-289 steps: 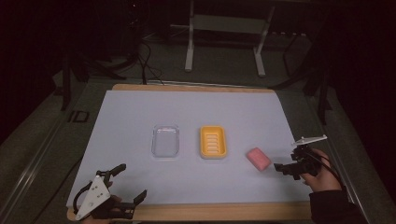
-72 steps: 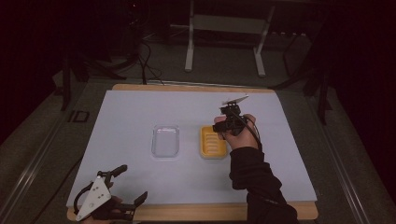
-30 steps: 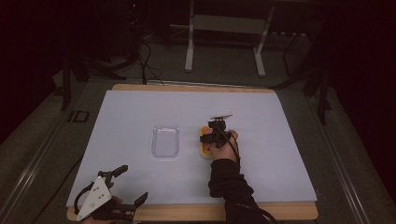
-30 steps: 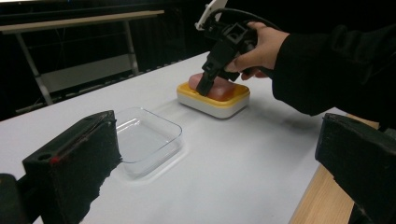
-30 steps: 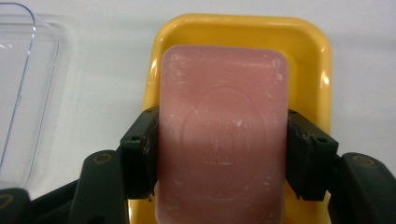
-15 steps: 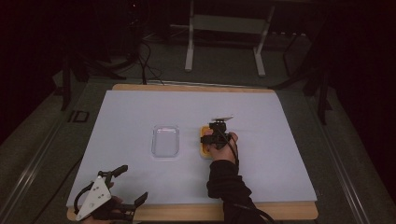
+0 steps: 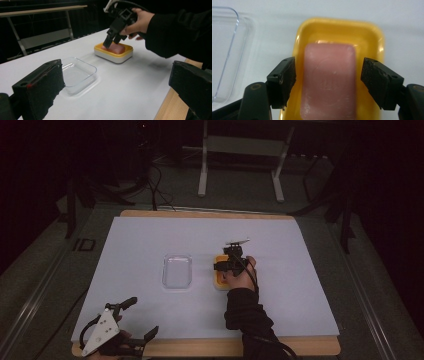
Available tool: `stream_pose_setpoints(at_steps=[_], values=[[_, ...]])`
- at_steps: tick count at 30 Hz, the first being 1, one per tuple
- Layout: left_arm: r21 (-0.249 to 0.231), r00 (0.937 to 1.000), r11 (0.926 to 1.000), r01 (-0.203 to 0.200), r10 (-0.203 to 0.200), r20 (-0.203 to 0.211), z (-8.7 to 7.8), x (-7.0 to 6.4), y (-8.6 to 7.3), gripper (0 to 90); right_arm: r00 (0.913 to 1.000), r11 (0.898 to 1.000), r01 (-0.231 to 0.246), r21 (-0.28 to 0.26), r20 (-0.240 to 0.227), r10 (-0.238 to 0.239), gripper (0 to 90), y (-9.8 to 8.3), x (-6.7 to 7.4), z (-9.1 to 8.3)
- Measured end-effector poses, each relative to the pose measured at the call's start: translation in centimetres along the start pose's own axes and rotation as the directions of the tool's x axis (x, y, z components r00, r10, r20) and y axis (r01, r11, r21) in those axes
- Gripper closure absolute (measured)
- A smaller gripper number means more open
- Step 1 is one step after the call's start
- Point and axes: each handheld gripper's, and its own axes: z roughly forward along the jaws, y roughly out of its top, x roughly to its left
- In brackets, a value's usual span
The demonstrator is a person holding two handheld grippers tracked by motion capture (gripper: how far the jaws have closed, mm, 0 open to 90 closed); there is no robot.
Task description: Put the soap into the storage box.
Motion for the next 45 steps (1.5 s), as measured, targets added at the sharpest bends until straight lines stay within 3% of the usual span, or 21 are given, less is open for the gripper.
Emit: stream_pose_setpoints(at_steps=[8,10,13,16,18,22,24,28,36,43,45], values=[[0.002,1.0,1.0,-0.001,0.001,0.003,0.0,0.0,0.0,0.2,0.9985,0.998,0.054,-0.022,-0.009,-0.054,27.7,1.0,-0.8,-1.9],[0.004,1.0,1.0,0.0,0.0,0.004,0.1,0.0,0.0,0.2,0.9968,0.997,0.076,-0.02,-0.024,-0.076,22.6,1.0,-1.1,-2.1],[0.006,1.0,1.0,-0.002,0.002,0.004,0.1,0.0,0.0,0.2,0.9885,0.99,0.138,-0.017,-0.06,-0.139,12.1,0.9,-1.6,-2.4],[0.008,1.0,1.0,-0.003,0.003,0.005,0.1,0.0,0.0,0.2,0.9806,0.986,0.165,-0.019,-0.104,-0.167,10.7,0.8,-2.2,-2.7],[0.008,1.0,1.0,-0.004,0.004,0.006,0.1,0.0,0.0,0.2,0.9693,0.98,0.195,-0.036,-0.146,-0.198,10.5,0.6,-2.5,-2.9],[0.007,1.0,1.0,-0.003,0.003,0.005,0.1,0.0,-0.1,0.2,0.9551,0.968,0.243,-0.053,-0.161,-0.249,10.6,0.3,-3.2,-3.2],[0.009,1.0,1.0,-0.004,0.004,0.003,0.1,0.0,-0.1,0.2,0.9435,0.959,0.274,-0.074,-0.172,-0.283,10.6,0.1,-3.8,-3.4],[0.01,1.0,0.9999,-0.006,0.006,0.004,0.1,0.0,-0.1,0.2,0.9387,0.956,0.28,-0.085,-0.184,-0.291,10.7,-0.1,-4.8,-4.1],[0.011,1.0,0.9999,-0.006,0.006,0.002,0.1,0.0,-0.1,0.2,0.9169,0.933,0.325,-0.155,-0.19,-0.351,11.7,-1.1,-6.9,-5.6],[0.013,1.0,0.9999,-0.008,0.008,0.005,0.2,-0.1,-0.1,0.2,0.9084,0.923,0.34,-0.179,-0.192,-0.371,13.3,-2.0,-8.1,-6.6],[0.013,1.0,0.9999,-0.006,0.006,0.004,0.2,-0.1,-0.1,0.2,0.9049,0.919,0.342,-0.194,-0.195,-0.378,13.3,-2.7,-9.1,-7.0]])
